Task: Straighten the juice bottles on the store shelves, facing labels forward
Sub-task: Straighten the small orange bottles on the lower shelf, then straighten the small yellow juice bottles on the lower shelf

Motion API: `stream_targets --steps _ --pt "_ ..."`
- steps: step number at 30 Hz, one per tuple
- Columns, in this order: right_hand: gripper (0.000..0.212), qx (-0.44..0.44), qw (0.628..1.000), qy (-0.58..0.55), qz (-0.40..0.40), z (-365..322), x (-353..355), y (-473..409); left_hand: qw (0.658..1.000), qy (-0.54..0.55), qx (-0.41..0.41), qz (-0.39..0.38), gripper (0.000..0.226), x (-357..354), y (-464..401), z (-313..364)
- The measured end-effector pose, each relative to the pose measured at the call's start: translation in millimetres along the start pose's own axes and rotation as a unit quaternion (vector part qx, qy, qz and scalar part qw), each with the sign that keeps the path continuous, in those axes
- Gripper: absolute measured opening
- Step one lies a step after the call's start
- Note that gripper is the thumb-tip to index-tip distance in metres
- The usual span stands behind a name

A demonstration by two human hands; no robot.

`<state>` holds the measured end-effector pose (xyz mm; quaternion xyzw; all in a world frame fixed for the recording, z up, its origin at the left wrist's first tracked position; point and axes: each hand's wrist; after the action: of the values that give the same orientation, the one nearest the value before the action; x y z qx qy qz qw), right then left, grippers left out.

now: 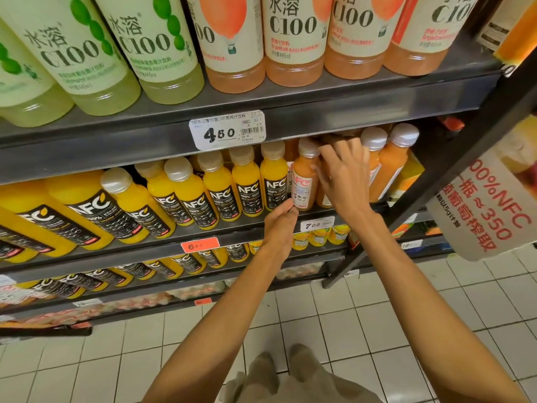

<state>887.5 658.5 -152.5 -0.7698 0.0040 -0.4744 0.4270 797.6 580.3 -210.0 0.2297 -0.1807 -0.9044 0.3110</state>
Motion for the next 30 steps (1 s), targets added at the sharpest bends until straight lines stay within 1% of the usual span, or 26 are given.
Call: stream_targets --steps 2,4,5,7,9,10,11,13,14,15,16,17,18,20,22,24,25,26,28,29,30 --pt "0.02 0.004 0.999 0.028 0.015 -3.6 2.4 0.4 1.0 -0.001 -0.002 -0.015 0.044 6.1 3.3 0.7" --pt "0.024 0.02 0.999 0.028 0.03 -14.3 4.1 -4.8 1.0 -0.013 -0.014 -0.014 0.044 15.6 4.8 3.7" --pt "0.025 0.038 0.999 0.025 0.025 -22.4 3.8 -9.3 0.999 -0.024 -0.023 -0.009 0.044 21.3 4.9 5.8" --pt "0.027 0.064 0.997 0.024 -0.044 -38.8 -0.8 -17.1 0.998 -0.038 -0.042 0.006 0.043 33.0 4.3 9.9" --pt "0.034 0.055 0.991 0.019 -0.123 -49.5 -8.2 -21.1 0.998 -0.038 -0.052 0.02 0.041 43.5 4.1 13.2" --pt "0.037 0.05 0.989 0.018 -0.136 -52.3 -10.0 -21.2 0.997 -0.041 -0.054 0.023 0.041 48.2 4.1 14.2" --pt "0.037 0.052 0.99 0.024 -0.132 -53.2 -11.1 -19.7 0.997 -0.047 -0.055 0.021 0.042 52.6 4.3 14.6" --pt "0.034 0.053 0.995 0.013 -0.083 -54.5 -9.1 -13.7 0.996 -0.071 -0.057 0.006 0.047 59.7 3.8 13.0" --pt "0.032 0.051 0.996 -0.032 -0.069 -56.3 -7.5 -8.8 0.994 -0.089 -0.058 -0.001 0.05 62.5 4.4 10.9" --pt "0.03 0.044 0.99 -0.105 -0.08 -57.9 -6.3 -3.7 0.993 -0.105 -0.058 -0.007 0.054 63.9 5.0 8.5" --pt "0.031 0.035 0.978 -0.176 -0.108 -59.9 -4.1 1.2 0.992 -0.115 -0.057 -0.01 0.058 64.6 6.1 5.9" --pt "0.033 0.028 0.965 -0.227 -0.128 -60.9 -1.3 6.4 0.991 -0.119 -0.057 -0.013 0.061 65.4 8.2 3.5" --pt "0.034 0.02 0.957 -0.257 -0.133 -62.1 3.5 10.0 0.99 -0.122 -0.061 -0.019 0.063 66.3 11.0 2.0" --pt "0.034 0.001 0.944 -0.313 -0.108 -65.8 17.6 12.6 0.985 -0.137 -0.088 -0.052 0.065 69.1 19.3 2.5" --pt "0.033 -0.021 0.925 -0.372 -0.077 -70.2 33.6 9.5 0.972 -0.175 -0.122 -0.096 0.065 73.1 33.2 7.6" --pt "0.032 -0.053 0.898 -0.43 -0.075 -74.1 48.1 6.4 0.959 -0.205 -0.148 -0.126 0.062 80.4 52.8 13.1" --pt "0.033 -0.079 0.879 -0.463 -0.085 -75.4 53.5 5.9 0.955 -0.211 -0.157 -0.135 0.059 85.3 62.9 14.2" --pt "0.033 -0.112 0.851 -0.501 -0.105 -76.4 57.8 6.0 0.954 -0.213 -0.158 -0.14 0.055 91.0 73.4 14.4" --pt "0.032 -0.185 0.78 -0.576 -0.162 -79.2 63.1 7.1 0.954 -0.214 -0.148 -0.149 0.047 101.5 94.3 15.2" --pt "0.03 -0.216 0.732 -0.615 -0.2 -81.0 63.7 8.8 0.954 -0.216 -0.139 -0.157 0.043 105.9 103.6 15.6" --pt "0.029 -0.241 0.673 -0.656 -0.243 -83.3 63.6 10.7 0.952 -0.22 -0.128 -0.169 0.038 109.4 111.2 15.9"
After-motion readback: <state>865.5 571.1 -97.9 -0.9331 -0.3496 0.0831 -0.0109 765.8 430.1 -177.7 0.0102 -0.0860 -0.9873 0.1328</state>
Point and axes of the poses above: each hand's wrist, its own y-axis away from the middle knuckle, its own x-axis out of the back of the hand, z = x × y, and after that the axes turned 5 degrees about -x, right-handed
